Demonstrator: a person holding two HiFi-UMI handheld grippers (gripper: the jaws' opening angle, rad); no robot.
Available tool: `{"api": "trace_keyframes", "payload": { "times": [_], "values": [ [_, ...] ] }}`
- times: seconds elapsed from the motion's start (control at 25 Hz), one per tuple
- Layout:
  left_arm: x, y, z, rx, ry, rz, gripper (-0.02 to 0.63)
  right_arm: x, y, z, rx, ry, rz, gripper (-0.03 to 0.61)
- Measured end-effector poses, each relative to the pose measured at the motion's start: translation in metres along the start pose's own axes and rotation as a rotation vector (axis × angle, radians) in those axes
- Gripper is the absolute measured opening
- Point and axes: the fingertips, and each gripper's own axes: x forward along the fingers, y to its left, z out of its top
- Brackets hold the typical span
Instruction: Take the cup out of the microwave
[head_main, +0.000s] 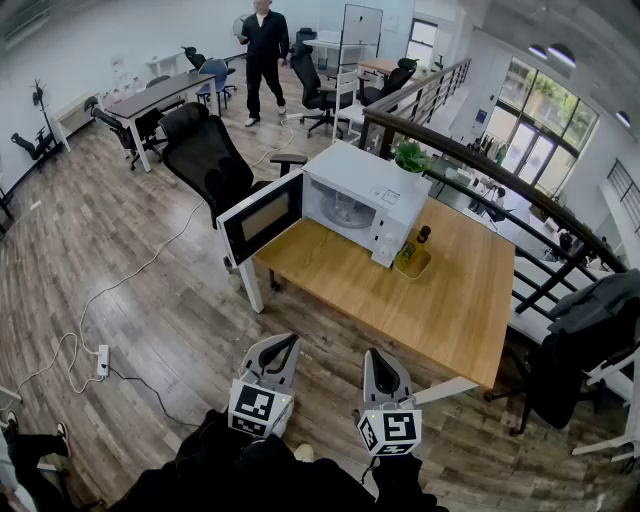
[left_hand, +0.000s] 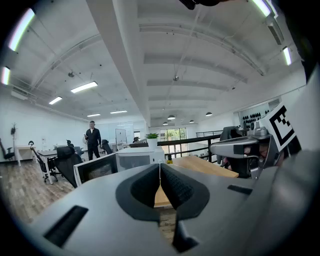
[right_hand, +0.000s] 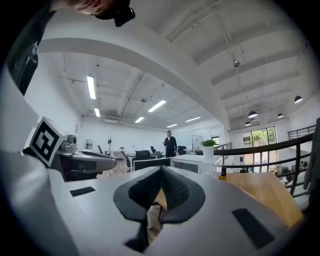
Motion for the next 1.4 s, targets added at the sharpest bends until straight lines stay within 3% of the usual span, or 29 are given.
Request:
{"api": "trace_keyframes", "payload": {
  "times": [0.32,1.04,1.4],
  "values": [
    [0.052,0.028,0.007,-0.008,0.007,-0.008,0.026,0.056,-0.024,0.007,-0.003,-0.003,-0.002,0.017],
    [0.166,0.167,0.037,0.015,-0.053,-0.098,0.026,0.215,-0.035,0.031,0.000,-0.019,-0.098,0.017],
    [0.203,0.218,0.026,0.010,-0.047,-0.130,0.026,0.273,-0.030,0.024,0.006,-0.003,-0.137,0.017]
  ]
}}
